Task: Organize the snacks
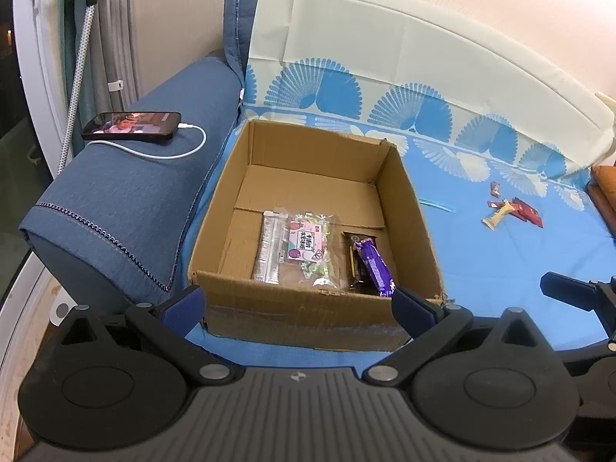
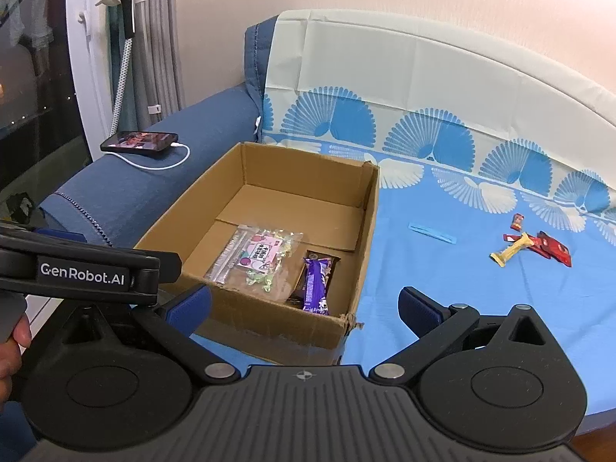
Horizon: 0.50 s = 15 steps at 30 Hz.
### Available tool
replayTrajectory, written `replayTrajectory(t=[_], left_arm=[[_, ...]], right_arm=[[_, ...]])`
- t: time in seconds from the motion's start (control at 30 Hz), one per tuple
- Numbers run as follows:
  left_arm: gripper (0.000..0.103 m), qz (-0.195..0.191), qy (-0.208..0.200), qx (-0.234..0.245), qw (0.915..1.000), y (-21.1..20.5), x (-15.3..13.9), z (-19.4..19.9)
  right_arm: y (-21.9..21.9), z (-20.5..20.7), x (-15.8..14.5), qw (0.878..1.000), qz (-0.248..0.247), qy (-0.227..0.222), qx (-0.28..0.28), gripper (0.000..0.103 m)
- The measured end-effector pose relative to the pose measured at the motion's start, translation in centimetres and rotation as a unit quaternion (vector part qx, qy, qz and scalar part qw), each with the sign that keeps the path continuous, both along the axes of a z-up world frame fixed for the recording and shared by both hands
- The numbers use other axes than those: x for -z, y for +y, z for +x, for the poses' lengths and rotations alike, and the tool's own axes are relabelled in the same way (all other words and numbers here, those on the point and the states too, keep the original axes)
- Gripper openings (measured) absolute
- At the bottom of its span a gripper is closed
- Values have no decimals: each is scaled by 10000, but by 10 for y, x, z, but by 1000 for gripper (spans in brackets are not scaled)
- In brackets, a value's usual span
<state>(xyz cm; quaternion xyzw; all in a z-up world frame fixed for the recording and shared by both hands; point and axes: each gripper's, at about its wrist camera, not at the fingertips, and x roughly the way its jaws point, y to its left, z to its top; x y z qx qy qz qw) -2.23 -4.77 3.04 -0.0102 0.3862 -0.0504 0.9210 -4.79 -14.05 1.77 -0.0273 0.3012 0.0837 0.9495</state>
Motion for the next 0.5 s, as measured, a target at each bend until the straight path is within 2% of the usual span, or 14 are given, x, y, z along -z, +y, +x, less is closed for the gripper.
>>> replayTrajectory(t=[0.5], left_arm=[[103,134,-155,223,9995,-20,-8,-9]], right_arm=[[-16,-16,-3,9996,52,-195,195,103]])
